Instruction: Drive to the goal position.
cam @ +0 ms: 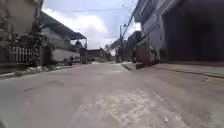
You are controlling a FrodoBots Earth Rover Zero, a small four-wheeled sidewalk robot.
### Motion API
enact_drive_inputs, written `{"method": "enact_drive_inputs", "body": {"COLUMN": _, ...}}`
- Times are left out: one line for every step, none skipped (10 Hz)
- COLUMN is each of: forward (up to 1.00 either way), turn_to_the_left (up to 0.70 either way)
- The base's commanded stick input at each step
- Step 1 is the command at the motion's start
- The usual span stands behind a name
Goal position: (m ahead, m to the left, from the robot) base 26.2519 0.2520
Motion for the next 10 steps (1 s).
{"method": "enact_drive_inputs", "body": {"forward": 1.00, "turn_to_the_left": 0.00}}
{"method": "enact_drive_inputs", "body": {"forward": 1.00, "turn_to_the_left": 0.00}}
{"method": "enact_drive_inputs", "body": {"forward": 1.00, "turn_to_the_left": 0.00}}
{"method": "enact_drive_inputs", "body": {"forward": 1.00, "turn_to_the_left": 0.00}}
{"method": "enact_drive_inputs", "body": {"forward": 1.00, "turn_to_the_left": 0.00}}
{"method": "enact_drive_inputs", "body": {"forward": 1.00, "turn_to_the_left": 0.00}}
{"method": "enact_drive_inputs", "body": {"forward": 1.00, "turn_to_the_left": 0.00}}
{"method": "enact_drive_inputs", "body": {"forward": 1.00, "turn_to_the_left": 0.00}}
{"method": "enact_drive_inputs", "body": {"forward": 1.00, "turn_to_the_left": 0.00}}
{"method": "enact_drive_inputs", "body": {"forward": 1.00, "turn_to_the_left": 0.00}}
